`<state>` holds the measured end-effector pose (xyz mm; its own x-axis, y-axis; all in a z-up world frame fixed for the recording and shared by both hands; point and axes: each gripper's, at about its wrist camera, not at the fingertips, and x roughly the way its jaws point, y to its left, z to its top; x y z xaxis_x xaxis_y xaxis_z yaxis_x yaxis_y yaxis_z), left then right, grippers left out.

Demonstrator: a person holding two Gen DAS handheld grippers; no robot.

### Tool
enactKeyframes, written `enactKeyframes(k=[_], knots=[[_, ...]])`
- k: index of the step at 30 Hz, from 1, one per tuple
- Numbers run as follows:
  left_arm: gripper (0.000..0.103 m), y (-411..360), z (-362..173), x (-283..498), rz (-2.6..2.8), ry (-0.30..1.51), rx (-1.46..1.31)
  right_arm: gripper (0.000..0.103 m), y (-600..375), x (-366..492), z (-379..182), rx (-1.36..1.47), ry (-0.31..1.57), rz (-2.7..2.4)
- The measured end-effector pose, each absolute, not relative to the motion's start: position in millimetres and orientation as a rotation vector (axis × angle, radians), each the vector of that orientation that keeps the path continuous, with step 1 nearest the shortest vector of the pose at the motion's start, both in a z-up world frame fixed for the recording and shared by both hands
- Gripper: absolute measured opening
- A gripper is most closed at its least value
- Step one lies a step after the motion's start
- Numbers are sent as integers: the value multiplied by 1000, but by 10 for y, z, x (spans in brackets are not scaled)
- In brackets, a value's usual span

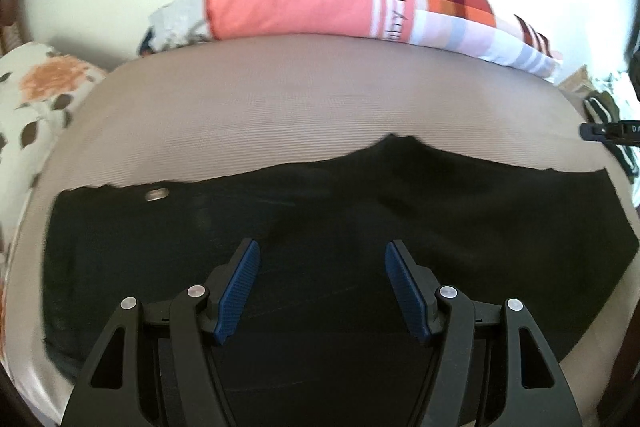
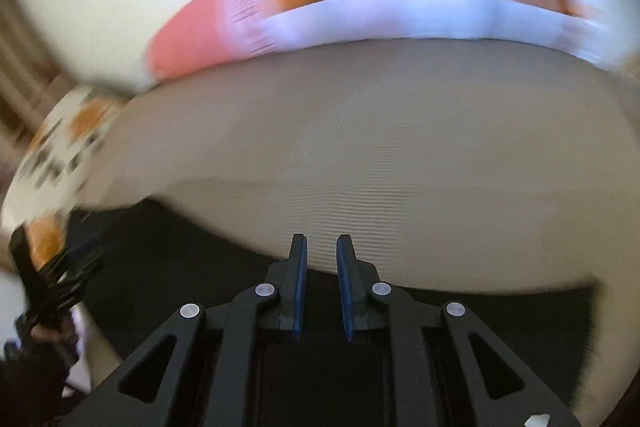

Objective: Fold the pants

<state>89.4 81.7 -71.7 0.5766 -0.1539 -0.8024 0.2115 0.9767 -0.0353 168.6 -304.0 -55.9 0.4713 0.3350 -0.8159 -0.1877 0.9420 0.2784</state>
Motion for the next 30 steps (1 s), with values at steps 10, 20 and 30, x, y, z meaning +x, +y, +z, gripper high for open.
enactKeyframes(k=[10, 20, 30], knots=[[66, 1466, -767, 890, -164, 943, -3, 34, -1187, 2298, -870, -8, 1155, 711], [66, 1763, -835, 875, -190, 946, -100, 7, -634, 2493, -1048, -94, 1213, 819], [66, 1629, -844, 870, -162, 948, 14, 27, -706, 2617, -1124, -51, 1152, 659]])
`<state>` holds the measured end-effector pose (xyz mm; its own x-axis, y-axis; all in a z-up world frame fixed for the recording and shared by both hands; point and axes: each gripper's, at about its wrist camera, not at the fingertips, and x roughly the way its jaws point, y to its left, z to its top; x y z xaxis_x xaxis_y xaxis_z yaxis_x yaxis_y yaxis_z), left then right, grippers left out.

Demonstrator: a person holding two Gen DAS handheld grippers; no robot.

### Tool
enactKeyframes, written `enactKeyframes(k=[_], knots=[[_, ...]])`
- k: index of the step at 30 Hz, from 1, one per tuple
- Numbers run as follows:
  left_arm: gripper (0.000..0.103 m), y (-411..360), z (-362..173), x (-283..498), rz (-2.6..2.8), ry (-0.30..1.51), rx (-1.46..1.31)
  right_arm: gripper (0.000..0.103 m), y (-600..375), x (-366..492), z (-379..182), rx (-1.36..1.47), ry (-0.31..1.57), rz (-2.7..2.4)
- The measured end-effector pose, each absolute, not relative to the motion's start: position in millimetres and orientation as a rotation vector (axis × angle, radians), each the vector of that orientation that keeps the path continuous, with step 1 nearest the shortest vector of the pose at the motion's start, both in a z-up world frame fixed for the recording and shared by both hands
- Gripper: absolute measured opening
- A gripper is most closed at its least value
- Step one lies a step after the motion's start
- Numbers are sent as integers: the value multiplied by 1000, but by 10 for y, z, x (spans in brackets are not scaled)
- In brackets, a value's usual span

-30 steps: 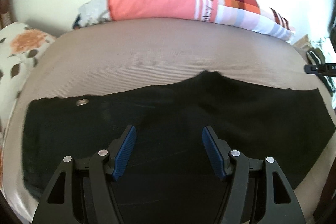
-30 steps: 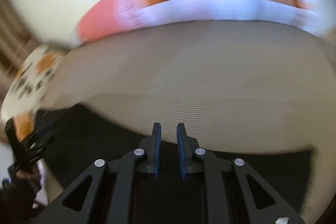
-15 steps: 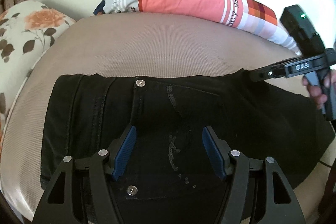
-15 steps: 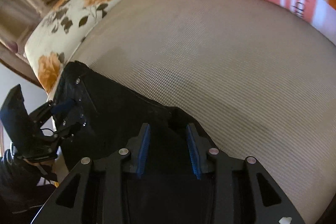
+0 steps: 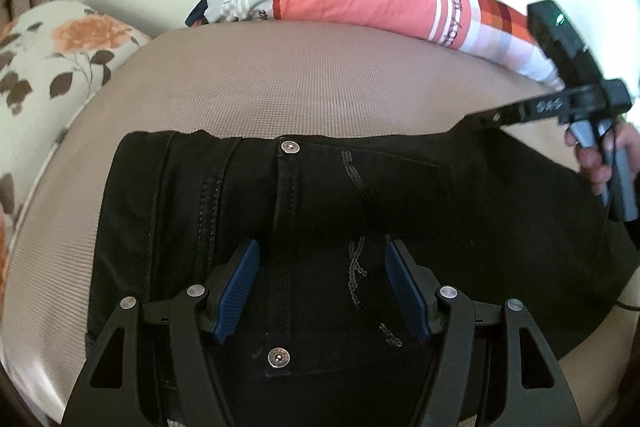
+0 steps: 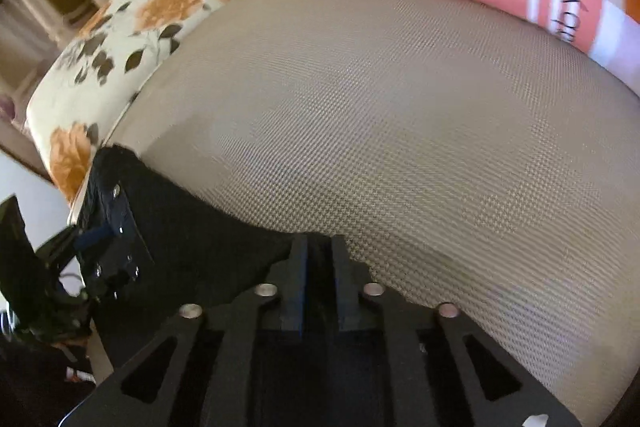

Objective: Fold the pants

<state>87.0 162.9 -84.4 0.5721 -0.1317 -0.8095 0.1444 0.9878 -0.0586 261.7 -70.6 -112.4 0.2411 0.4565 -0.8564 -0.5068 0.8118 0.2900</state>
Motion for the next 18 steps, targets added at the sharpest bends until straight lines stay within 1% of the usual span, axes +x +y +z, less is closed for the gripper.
enactKeyframes(k=[4, 8, 9, 12, 15, 18], knots=[[66, 1483, -621, 873, -182, 885, 28, 27, -1052, 2467, -863, 15, 1085, 560], [66, 1107, -431, 1007, -295, 824, 54, 28, -1568, 2178, -633, 21, 1023, 414], [66, 988, -423, 1062, -325, 823, 64, 30, -1689, 2102, -602, 14, 1017, 362], [66, 624, -451, 1186, -404, 816, 121, 30, -2068, 1831, -582, -14, 1007, 218], [66, 262, -572, 1300, -482, 830, 181, 30, -2432, 1556, -653, 4, 1026, 103], [66, 64, -703, 1434, -518, 862, 190, 30, -2603, 1401, -755, -7, 1043, 22]])
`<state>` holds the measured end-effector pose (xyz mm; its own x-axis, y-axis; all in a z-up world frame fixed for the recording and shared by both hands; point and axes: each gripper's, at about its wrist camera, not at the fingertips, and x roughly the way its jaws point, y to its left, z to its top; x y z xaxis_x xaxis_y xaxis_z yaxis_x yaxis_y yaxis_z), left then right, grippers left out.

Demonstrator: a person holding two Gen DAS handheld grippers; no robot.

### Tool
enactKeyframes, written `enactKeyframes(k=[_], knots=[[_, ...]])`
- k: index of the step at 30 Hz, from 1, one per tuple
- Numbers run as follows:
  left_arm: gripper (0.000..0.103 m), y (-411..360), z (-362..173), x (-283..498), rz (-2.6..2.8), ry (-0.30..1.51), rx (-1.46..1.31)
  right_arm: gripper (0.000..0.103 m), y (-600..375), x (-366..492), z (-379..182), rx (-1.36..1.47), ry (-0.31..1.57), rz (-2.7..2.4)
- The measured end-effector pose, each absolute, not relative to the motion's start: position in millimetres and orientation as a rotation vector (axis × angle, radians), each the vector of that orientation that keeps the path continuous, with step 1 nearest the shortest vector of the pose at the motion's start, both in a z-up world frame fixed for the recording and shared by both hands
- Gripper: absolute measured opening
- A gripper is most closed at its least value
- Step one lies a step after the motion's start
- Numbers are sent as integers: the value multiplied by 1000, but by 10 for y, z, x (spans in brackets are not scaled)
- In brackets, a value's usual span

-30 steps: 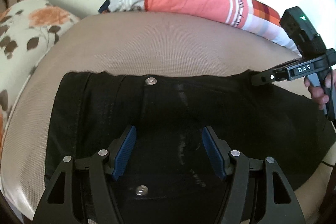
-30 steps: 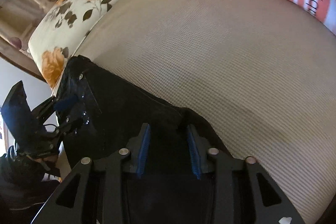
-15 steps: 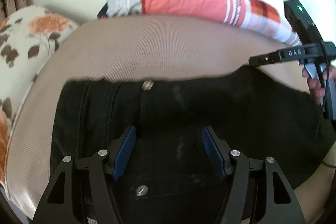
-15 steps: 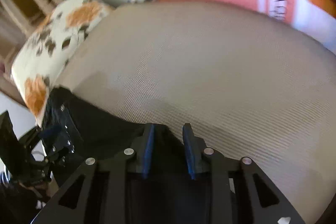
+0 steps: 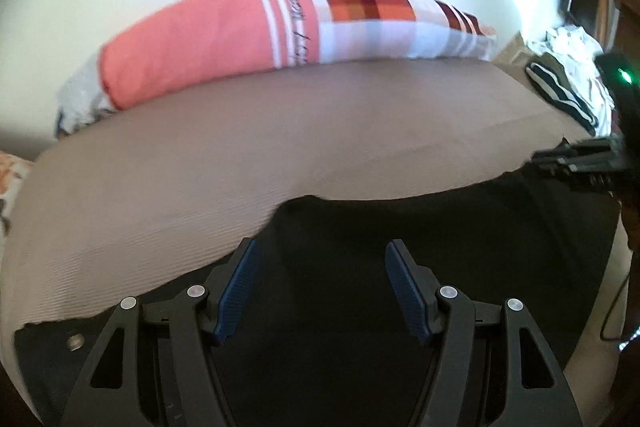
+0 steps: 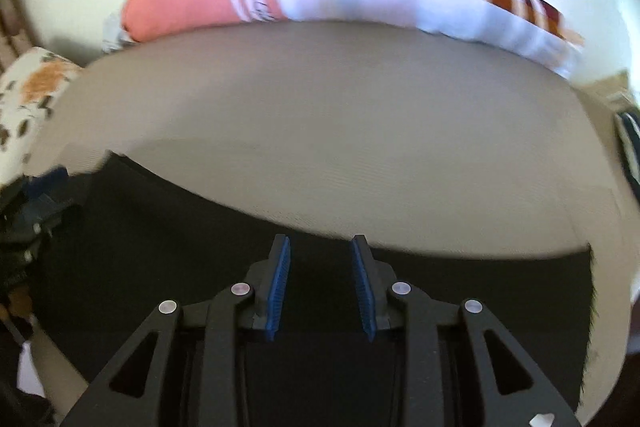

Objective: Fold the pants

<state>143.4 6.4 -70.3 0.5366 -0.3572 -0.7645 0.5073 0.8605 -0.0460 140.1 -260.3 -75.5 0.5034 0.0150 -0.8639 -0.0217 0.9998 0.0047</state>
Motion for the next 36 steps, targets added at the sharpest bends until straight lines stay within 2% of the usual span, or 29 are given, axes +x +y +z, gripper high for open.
enactKeyframes(k=[7, 10, 12, 18, 30, 36], knots=[[66, -106, -968, 1743, -434, 930, 233, 30, -2694, 1324, -1002, -33, 1045, -52], [68, -56, -1023, 1803, -423, 933, 197, 31, -2695, 1359, -1068, -45, 1006, -77], [69, -19, -1038, 1871, -413, 953, 150, 36, -2764, 1340, -1077, -36, 991, -91], [72, 9, -1058, 1908, -385, 953, 128, 38, -2795, 1370, -1102, -5, 972, -91], [72, 547, -703, 1095, -261, 903, 108, 40, -2821, 1345, -1091, 15, 951, -65], [72, 871, -861, 819, -150, 964, 83, 41, -2825, 1330, -1094, 9, 937, -58]])
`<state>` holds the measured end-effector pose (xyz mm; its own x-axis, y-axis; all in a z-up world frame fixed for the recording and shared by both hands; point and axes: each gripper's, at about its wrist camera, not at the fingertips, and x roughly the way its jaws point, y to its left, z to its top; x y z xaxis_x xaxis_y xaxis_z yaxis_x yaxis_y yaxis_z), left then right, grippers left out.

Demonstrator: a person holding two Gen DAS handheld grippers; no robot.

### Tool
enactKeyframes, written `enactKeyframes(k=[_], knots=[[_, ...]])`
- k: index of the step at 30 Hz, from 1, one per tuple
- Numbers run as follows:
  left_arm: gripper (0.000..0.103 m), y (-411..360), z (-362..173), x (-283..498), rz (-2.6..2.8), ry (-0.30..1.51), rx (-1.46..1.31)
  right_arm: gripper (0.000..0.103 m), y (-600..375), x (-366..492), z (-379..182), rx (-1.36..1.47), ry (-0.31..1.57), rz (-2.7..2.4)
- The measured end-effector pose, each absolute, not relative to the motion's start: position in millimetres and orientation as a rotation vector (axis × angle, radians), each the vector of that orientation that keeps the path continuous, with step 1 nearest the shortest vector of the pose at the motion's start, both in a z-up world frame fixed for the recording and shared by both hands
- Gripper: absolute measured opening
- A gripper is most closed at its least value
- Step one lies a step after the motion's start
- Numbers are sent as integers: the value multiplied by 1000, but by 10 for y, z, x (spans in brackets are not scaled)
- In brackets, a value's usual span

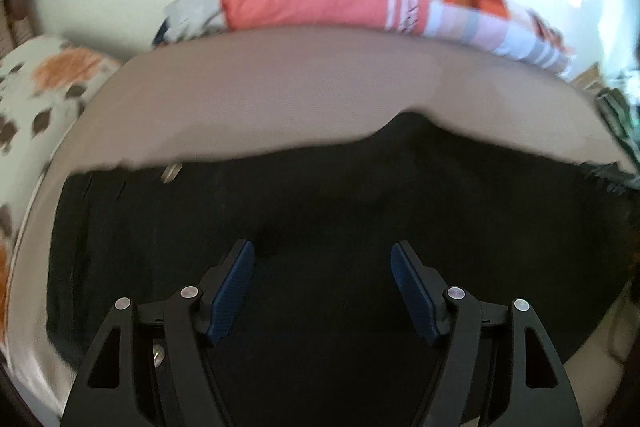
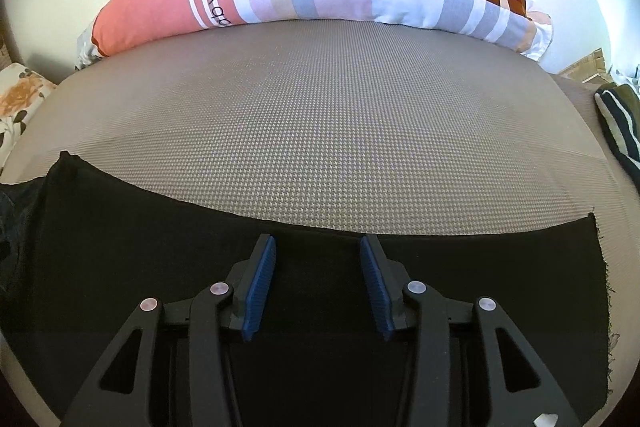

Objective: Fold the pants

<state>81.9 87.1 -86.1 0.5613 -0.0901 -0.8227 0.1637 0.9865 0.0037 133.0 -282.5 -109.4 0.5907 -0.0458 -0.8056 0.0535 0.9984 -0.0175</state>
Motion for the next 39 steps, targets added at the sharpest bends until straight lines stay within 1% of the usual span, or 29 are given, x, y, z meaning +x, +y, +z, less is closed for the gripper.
enactKeyframes(k=[2, 5, 8, 10, 11, 12, 14, 16, 17, 19, 21, 23, 24, 25, 27, 29, 31, 33, 38, 39], knots=[[72, 953, -962, 775, -140, 962, 75, 43, -2822, 1327, -1092, 2, 936, -57], [72, 953, -957, 779, -132, 966, 78, 45, -2837, 1339, -1061, -3, 951, -46], [72, 975, -947, 833, -107, 972, 65, 47, -2935, 1259, -894, 13, 935, -39], [72, 996, -941, 823, -106, 974, 53, 48, -3113, 1118, -723, 78, 897, -10], [72, 997, -929, 813, -104, 975, 54, 56, -3238, 1027, -645, 118, 879, 9], [72, 995, -915, 801, -101, 977, 53, 68, -3375, 938, -588, 147, 869, 23], [72, 991, -867, 774, -101, 982, 36, 78, -3616, 826, -552, 176, 889, 19], [72, 981, -813, 727, -119, 984, -7, 78, -3959, 728, -606, 198, 969, 2], [72, 967, -792, 708, -127, 985, -24, 77, -4125, 672, -628, 216, 989, -11], [72, 895, -730, 671, -147, 982, -51, 70, -4557, 512, -658, 307, 999, -17], [72, 769, -684, 649, -178, 984, -57, 60, -4884, 402, -700, 394, 1013, -21], [72, 622, -650, 638, -208, 986, -46, 56, -5216, 294, -760, 481, 1025, -37], [72, 533, -635, 632, -230, 986, -40, 51, -5376, 242, -805, 520, 1034, -30], [72, 447, -628, 632, -255, 991, -37, 49, -5448, 214, -834, 535, 1037, -25], [72, 278, -636, 637, -286, 1005, -25, 40, -5596, 180, -899, 565, 1056, -5], [72, 128, -659, 647, -311, 1017, -14, 36, -5693, 171, -974, 596, 1074, 24], [72, -15, -689, 667, -325, 1037, -1, 36, -5752, 176, -1049, 601, 1093, 40], [72, -136, -725, 669, -343, 1053, 4, 32, -5787, 181, -1127, 617, 1107, 85], [72, -303, -810, 698, -348, 1089, 24, 29, -5830, 273, -1220, 609, 1118, 152], [72, -327, -834, 710, -346, 1099, 25, 27, -5844, 293, -1229, 611, 1118, 166]])
